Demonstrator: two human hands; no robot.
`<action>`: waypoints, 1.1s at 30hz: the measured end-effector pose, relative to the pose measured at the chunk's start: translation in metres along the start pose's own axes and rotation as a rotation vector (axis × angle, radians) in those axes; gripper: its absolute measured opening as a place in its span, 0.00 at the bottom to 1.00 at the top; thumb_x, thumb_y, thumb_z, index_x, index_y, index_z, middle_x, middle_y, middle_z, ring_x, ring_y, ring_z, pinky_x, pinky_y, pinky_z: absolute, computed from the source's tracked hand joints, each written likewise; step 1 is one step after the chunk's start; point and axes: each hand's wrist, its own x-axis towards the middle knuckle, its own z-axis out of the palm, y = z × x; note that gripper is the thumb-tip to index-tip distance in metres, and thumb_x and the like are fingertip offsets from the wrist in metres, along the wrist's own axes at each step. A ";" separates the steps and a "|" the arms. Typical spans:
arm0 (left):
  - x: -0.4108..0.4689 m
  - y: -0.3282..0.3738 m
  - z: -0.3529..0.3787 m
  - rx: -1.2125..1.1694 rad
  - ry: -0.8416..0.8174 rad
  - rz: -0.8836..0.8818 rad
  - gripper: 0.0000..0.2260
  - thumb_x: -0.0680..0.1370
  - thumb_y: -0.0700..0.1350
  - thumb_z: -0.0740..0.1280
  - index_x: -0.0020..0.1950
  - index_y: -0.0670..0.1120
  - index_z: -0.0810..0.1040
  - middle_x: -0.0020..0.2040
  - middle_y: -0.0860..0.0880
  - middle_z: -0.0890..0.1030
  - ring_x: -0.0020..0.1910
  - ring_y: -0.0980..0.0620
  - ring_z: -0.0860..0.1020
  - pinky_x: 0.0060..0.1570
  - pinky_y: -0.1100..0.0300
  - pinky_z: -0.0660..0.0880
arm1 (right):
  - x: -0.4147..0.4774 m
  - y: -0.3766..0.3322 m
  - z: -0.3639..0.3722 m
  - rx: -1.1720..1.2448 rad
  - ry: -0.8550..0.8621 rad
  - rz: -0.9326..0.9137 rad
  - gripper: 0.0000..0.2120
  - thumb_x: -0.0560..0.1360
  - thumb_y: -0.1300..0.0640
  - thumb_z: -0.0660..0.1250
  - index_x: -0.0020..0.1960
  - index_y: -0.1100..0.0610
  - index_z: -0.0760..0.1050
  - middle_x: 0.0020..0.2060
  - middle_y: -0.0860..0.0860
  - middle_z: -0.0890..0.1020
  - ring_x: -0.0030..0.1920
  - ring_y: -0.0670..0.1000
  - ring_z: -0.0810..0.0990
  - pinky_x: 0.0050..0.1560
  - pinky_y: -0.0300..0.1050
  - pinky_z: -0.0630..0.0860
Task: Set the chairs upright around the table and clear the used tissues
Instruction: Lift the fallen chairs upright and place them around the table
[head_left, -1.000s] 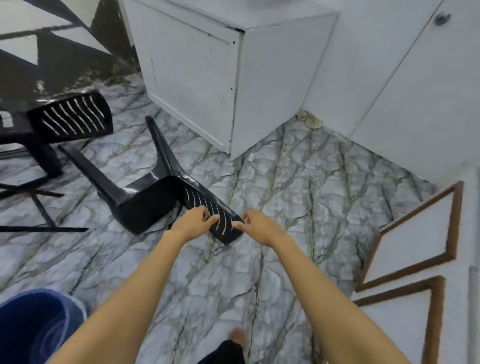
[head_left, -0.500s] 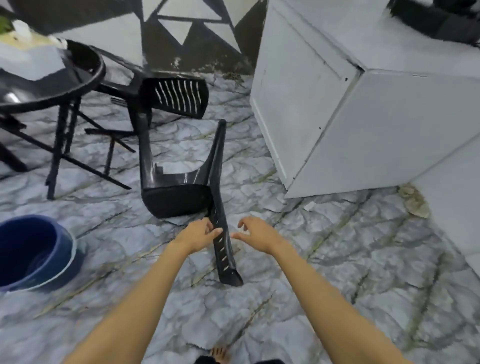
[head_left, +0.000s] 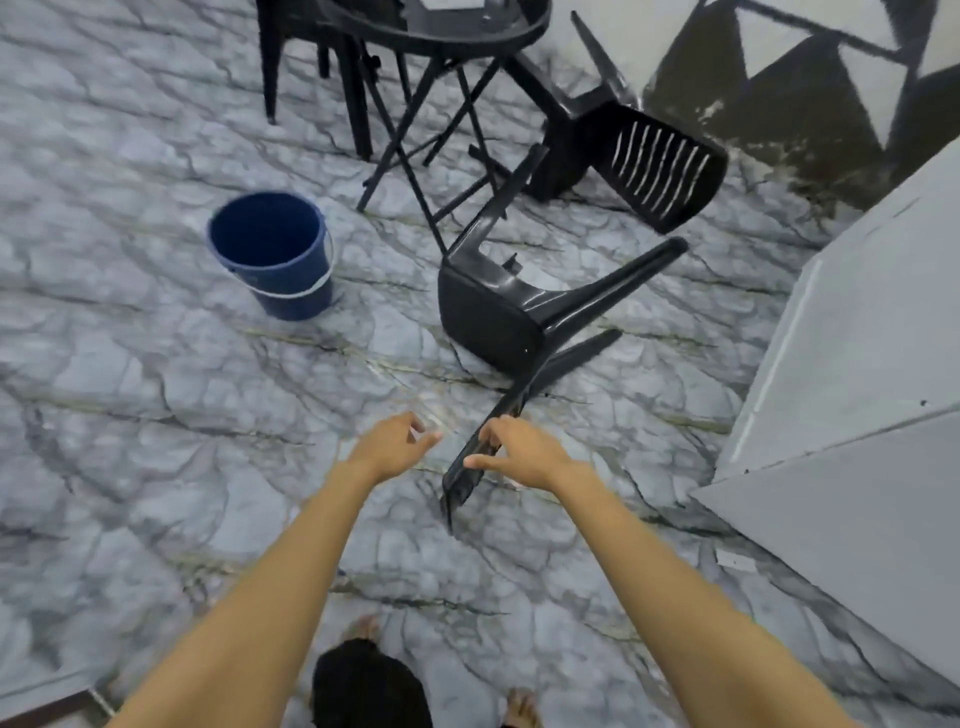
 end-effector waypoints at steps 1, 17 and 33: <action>-0.001 -0.007 0.013 -0.018 0.000 -0.025 0.23 0.77 0.58 0.61 0.61 0.42 0.72 0.54 0.42 0.79 0.53 0.45 0.77 0.48 0.56 0.70 | 0.002 0.005 0.008 -0.019 -0.013 -0.037 0.27 0.73 0.35 0.62 0.60 0.56 0.71 0.57 0.54 0.76 0.58 0.55 0.74 0.51 0.48 0.71; 0.151 -0.162 0.278 -0.711 0.396 0.171 0.25 0.71 0.58 0.69 0.65 0.50 0.70 0.59 0.55 0.77 0.60 0.56 0.75 0.57 0.65 0.72 | 0.176 0.128 0.187 -0.283 0.122 -0.578 0.32 0.67 0.32 0.66 0.64 0.50 0.74 0.62 0.48 0.77 0.64 0.49 0.72 0.67 0.48 0.60; 0.192 -0.195 0.367 -1.116 0.582 0.483 0.20 0.78 0.39 0.61 0.61 0.63 0.68 0.64 0.52 0.76 0.58 0.68 0.76 0.49 0.75 0.73 | 0.211 0.120 0.209 -0.336 0.102 -0.719 0.14 0.67 0.39 0.72 0.49 0.43 0.79 0.40 0.46 0.82 0.36 0.41 0.74 0.43 0.43 0.65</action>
